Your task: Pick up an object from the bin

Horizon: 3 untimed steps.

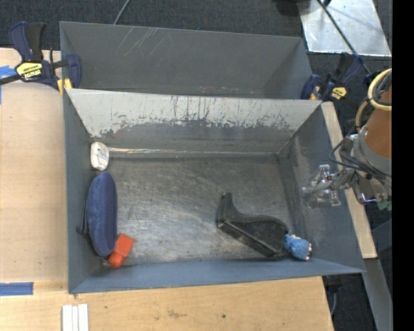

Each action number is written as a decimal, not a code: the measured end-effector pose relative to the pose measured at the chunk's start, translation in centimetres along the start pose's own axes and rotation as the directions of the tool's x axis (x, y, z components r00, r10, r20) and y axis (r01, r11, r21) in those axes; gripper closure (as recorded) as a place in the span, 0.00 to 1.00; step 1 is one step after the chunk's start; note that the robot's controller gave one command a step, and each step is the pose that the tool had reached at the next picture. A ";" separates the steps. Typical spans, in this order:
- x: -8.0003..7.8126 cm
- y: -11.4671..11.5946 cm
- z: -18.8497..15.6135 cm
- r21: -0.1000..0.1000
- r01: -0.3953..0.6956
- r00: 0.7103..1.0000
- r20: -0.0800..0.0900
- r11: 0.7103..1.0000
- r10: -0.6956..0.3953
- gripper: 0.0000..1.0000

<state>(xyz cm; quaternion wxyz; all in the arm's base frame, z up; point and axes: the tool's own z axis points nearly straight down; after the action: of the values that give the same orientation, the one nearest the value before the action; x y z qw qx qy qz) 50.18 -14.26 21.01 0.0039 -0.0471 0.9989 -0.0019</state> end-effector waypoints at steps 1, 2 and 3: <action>-3.5 4.8 1.2 -0.004 0.306 0.952 0.000 0.952 -0.306 1.00; -3.5 4.7 1.1 -0.004 0.302 0.953 0.000 0.953 -0.302 0.00; -1.7 4.9 9.9 0.000 0.385 0.923 0.001 0.923 -0.385 0.00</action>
Offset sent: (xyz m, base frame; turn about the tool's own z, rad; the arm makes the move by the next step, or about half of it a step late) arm 0.0292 0.0498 -0.0118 -0.3100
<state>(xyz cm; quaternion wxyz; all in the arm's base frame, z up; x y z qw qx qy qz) 51.49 -9.27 11.11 0.0040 -0.2425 0.9701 -0.0024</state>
